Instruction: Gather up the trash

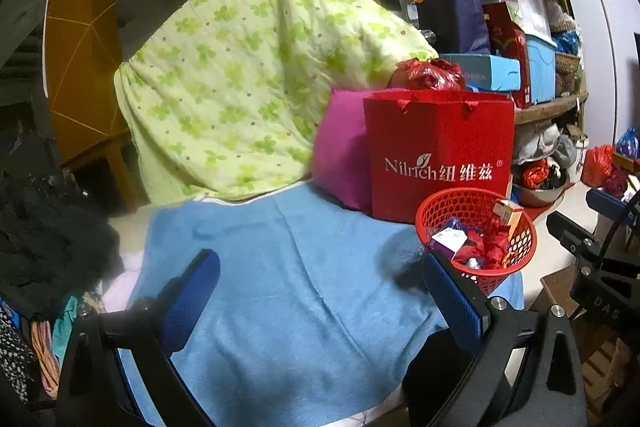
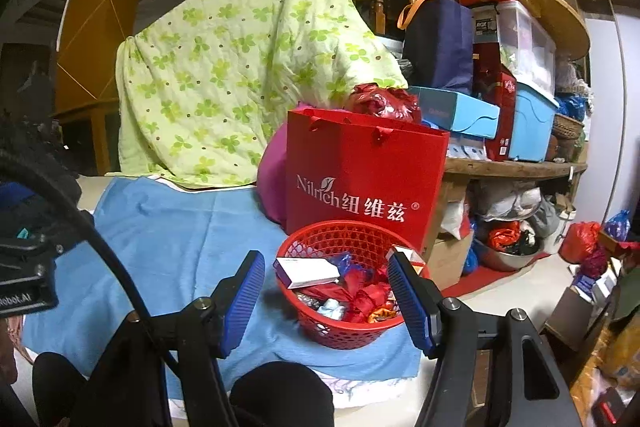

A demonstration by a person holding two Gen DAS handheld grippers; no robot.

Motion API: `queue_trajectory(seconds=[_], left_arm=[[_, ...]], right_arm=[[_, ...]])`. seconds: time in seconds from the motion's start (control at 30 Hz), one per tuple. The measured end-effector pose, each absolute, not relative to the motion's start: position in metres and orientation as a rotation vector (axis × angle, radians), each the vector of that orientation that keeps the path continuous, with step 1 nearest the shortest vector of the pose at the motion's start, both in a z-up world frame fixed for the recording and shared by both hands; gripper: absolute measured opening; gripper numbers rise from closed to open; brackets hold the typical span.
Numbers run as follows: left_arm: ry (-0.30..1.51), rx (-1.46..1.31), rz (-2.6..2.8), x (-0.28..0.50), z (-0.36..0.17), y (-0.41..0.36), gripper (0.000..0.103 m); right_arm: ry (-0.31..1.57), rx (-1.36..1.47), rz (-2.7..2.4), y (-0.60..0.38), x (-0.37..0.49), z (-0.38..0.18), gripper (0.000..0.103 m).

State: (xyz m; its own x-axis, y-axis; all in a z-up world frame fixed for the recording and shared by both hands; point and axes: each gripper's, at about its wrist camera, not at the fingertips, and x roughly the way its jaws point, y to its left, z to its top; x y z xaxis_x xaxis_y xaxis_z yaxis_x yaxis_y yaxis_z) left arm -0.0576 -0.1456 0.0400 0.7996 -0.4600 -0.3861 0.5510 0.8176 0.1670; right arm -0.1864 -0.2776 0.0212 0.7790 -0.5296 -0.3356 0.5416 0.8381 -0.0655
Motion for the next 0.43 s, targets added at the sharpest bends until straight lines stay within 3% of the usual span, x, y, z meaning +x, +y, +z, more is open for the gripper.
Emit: queue_trajectory(seconds=[0.43], left_arm=[[0.310,0.133,-0.698,-0.024,0.036,-0.122,0.101]], right_arm=[[0.395,0.021,-0.530,-0.272,-0.133,0.010,0.068]])
